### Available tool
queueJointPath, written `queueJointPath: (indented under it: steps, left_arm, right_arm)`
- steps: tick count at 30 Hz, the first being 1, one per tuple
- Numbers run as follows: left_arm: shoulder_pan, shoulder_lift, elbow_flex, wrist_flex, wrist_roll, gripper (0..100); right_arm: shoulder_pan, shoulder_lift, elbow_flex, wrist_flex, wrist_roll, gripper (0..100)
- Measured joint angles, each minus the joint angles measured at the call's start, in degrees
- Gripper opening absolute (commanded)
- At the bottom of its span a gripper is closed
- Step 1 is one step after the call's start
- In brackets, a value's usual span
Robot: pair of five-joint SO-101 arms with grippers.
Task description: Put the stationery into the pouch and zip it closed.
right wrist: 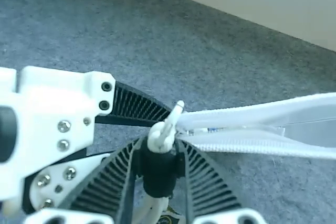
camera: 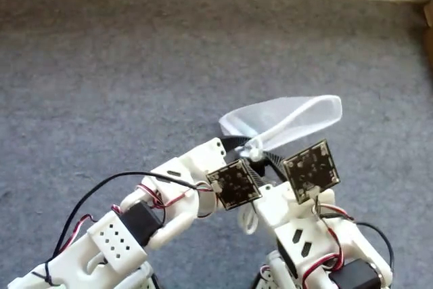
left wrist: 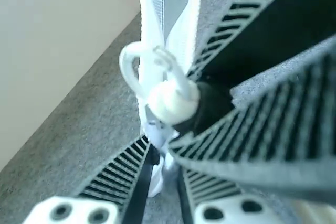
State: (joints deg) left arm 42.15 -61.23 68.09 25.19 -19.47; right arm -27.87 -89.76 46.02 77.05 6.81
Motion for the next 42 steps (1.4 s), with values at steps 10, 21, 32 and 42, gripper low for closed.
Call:
queueJointPath:
  steps: [10,21,32,42]
  left_arm:
    - [-1.58,0.0,0.0,0.0,-0.09,1]
    - [-2.46,0.0,-0.18,1.41,-0.09,1]
    - [-3.52,-0.7,-0.26,1.41,-0.09,1]
    - [-4.22,-0.79,-0.18,1.76,-0.09,1]
  right_arm:
    - [8.44,0.0,0.0,-1.67,-0.62,0.5]
    - [14.51,0.09,0.09,-5.1,-0.7,0.5]
    - [18.73,0.09,0.09,-8.18,-0.7,0.5]
    - [24.0,-0.7,-0.88,-15.91,-0.88,0.5]
